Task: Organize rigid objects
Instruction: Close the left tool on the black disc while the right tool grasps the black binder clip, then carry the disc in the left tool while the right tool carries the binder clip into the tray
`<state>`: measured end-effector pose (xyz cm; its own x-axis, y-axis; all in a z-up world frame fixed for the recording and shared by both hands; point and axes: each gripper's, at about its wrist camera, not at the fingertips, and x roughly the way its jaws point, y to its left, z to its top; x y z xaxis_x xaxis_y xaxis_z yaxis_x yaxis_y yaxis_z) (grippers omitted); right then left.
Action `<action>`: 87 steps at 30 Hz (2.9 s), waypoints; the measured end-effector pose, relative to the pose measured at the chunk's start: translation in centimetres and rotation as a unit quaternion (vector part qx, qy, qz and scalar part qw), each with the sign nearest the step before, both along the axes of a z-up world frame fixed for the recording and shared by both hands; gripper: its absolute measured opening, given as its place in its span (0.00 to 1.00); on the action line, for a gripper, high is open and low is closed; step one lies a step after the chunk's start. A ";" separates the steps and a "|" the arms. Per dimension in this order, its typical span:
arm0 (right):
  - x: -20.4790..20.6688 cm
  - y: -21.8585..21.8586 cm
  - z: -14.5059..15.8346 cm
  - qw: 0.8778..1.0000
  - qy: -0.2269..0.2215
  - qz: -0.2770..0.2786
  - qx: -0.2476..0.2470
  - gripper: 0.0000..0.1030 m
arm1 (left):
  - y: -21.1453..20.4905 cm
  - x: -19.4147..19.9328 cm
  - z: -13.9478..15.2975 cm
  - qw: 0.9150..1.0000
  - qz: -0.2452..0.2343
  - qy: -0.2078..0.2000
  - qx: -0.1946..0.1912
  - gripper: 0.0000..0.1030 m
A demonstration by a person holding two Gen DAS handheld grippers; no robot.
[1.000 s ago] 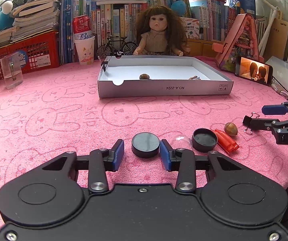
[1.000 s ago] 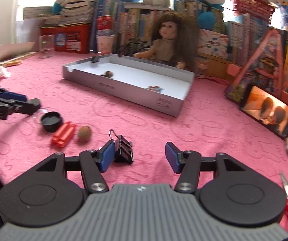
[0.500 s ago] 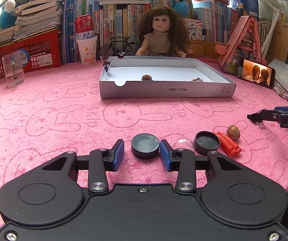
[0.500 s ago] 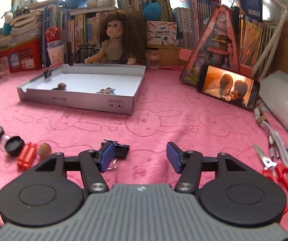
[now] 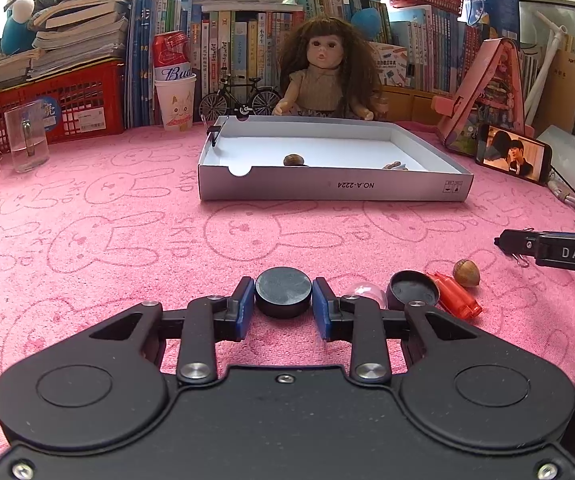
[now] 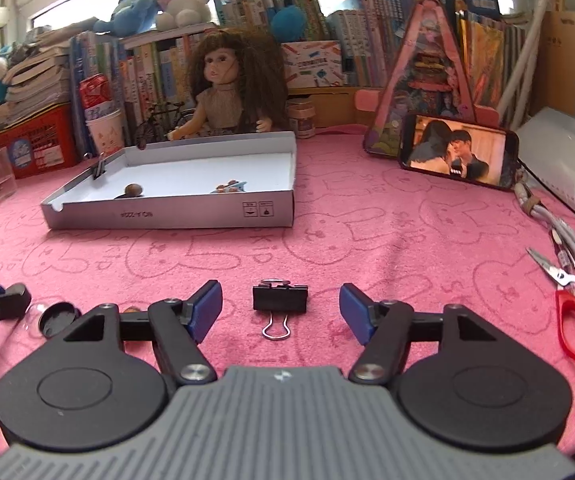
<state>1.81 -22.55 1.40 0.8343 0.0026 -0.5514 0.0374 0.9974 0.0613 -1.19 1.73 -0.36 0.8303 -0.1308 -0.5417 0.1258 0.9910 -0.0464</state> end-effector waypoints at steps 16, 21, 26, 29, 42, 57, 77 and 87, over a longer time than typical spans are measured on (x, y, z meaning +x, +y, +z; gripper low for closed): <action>1.0 0.7 -0.1 1.000 0.007 0.004 -0.003 0.34 | -0.9 1.0 -0.1 0.999 0.019 -0.016 0.033 0.28; 1.5 0.6 0.8 1.000 -0.006 0.005 0.004 0.34 | -0.8 2.0 1.2 0.999 0.017 -0.028 0.024 0.28; 2.2 0.7 1.7 1.000 -0.019 0.007 0.009 0.35 | -1.1 3.2 2.4 0.999 0.013 -0.038 0.018 0.28; 2.8 0.8 2.1 1.000 -0.022 0.010 0.016 0.35 | -1.3 4.2 3.1 0.999 0.010 -0.041 0.010 0.28; 8.5 1.1 3.7 0.997 -0.023 0.021 0.067 0.35 | -1.5 11.3 5.3 0.999 0.007 -0.030 -0.023 0.28; 19.7 0.1 3.1 0.986 0.082 0.046 0.141 0.35 | -0.9 25.3 4.1 0.995 0.029 0.067 -0.064 0.28; 22.7 2.8 0.4 0.992 0.101 0.037 0.060 0.35 | -4.3 27.3 1.1 0.996 0.005 0.088 -0.023 0.28; 22.6 3.1 0.2 0.993 0.099 0.039 0.047 0.35 | -4.5 27.1 0.9 0.996 0.004 0.083 -0.013 0.29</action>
